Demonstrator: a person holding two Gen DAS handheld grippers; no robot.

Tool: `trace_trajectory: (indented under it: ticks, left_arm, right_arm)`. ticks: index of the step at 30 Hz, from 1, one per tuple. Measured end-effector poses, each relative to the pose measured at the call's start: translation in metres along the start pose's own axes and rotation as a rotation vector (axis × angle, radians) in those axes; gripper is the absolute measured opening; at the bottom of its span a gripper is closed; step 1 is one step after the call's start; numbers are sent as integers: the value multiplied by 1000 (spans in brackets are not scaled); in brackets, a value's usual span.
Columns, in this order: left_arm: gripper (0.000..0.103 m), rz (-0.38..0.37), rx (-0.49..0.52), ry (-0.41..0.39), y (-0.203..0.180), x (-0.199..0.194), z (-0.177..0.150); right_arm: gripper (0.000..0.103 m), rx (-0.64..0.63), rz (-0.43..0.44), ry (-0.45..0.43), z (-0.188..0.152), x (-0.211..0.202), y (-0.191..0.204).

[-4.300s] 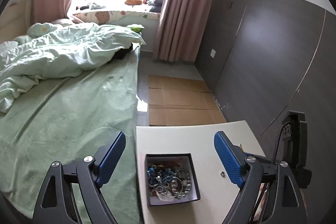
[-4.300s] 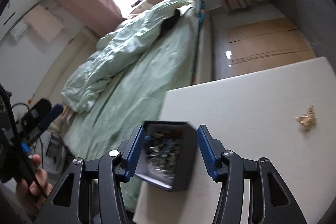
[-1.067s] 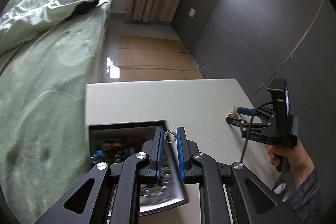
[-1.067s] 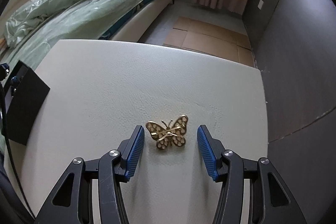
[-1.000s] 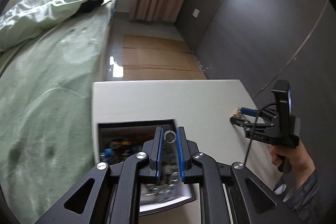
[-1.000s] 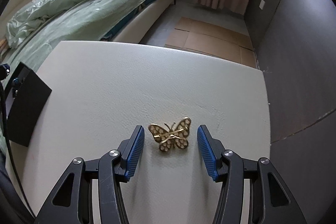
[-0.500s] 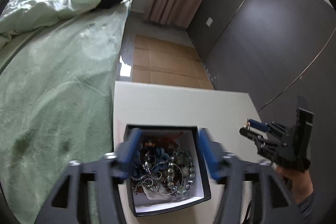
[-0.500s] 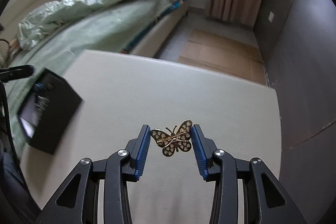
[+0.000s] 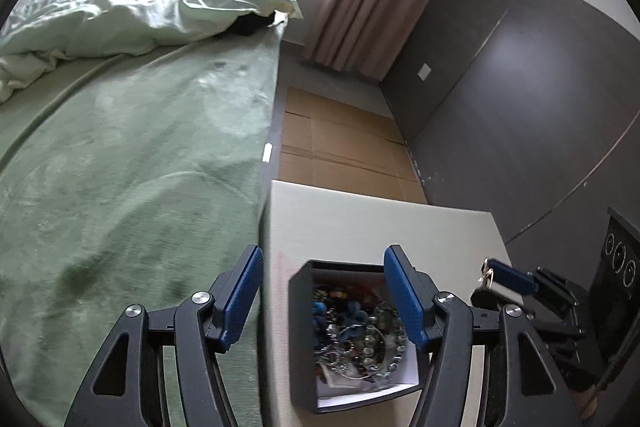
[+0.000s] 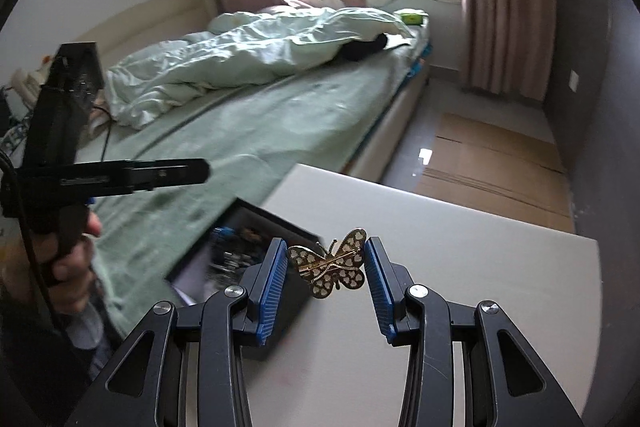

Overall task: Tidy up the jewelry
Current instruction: 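Carry the butterfly brooch into the box with the right tool and open it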

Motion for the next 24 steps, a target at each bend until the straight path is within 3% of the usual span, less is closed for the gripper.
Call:
trace_trajectory:
  ticks: [6,8,9,11,12,14,18,22,24]
  left_arm:
    - [64,6,-29,-14,10,-15,-3]
    - [72,7,-40,-23,11,-23,-5]
    - [74,4,-48,-30,11,-28,-6]
    - [85,4,-54,-50,8,-40,-10]
    - [88,6,-51,-57,5,-45,-12]
    - [93,10,-40,-69,-3,-58,-18]
    - [98,2,-22,-73,-17,-77,-30]
    - [102,-5,-7,-77,-33,-96,-45]
    - [103,-9,6,-78,-42,-106,-54]
  right_arm:
    - [41,-5,87,15,4,12,28]
    - [42,-7,109,22,5,13,37]
    - [45,-3,115,29,4,14,40]
    - [70,43,127,25,5,11,41]
    - [75,73,135,12,5,6,38]
    - [78,134,138,-7,4,-3,32]
    - [79,190,65,-25,-6,-30,23]
    - [96,237,50,-36,-20,-57,22]
    - [98,263,29,-52,-29,-76,21]
Point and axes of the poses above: each gripper's, at about its wrist camera, not at the fingertips, and x roughly the way its jaws point, y to its left, z to its top, the point moved 3 cm from there along x, roughly the way its jaws point
